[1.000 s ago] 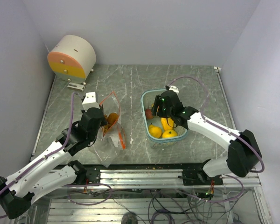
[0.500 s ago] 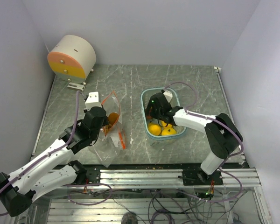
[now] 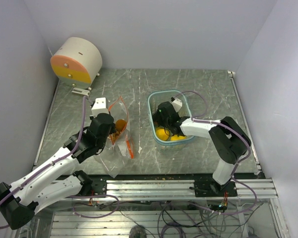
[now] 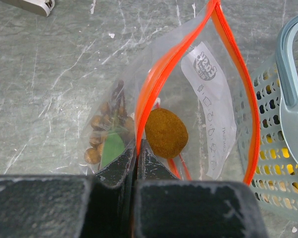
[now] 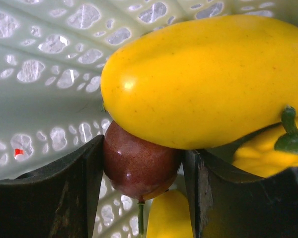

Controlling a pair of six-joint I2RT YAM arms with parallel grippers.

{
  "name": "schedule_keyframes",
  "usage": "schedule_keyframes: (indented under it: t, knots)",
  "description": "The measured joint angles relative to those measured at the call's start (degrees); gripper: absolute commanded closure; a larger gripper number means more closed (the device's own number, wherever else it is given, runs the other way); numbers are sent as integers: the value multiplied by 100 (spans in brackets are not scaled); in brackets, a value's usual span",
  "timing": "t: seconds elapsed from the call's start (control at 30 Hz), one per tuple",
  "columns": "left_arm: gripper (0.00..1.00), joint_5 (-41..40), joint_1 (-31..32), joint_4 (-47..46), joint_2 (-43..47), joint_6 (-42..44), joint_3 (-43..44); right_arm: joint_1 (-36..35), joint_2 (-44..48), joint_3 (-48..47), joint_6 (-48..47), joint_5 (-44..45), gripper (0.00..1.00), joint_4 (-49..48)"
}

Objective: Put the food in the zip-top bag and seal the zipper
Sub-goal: Pick up the fake fruit from the bin.

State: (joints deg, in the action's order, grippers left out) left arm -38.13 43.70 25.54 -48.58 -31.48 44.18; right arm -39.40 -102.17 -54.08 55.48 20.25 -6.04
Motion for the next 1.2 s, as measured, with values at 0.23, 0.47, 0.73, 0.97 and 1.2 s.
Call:
schedule_keyframes:
  t: [0.23,0.47,0.73,0.97,1.2]
  knots:
    - [93,0,0,0,50,0,0,-4,649,214,-271,-90,73,470]
    - [93,0,0,0,101,0,0,-2,1515,-57,-765,-479,74,944]
    - [93,2,2,0,118,0,0,-4,2461,-72,-1193,-732,74,1475]
    - [93,9,2,0,118,-2,0,2,3392,-232,-1718,-944,74,1731]
    - [93,9,0,0,118,0,0,-398,3108,-758,-2017,-2457,73,1034]
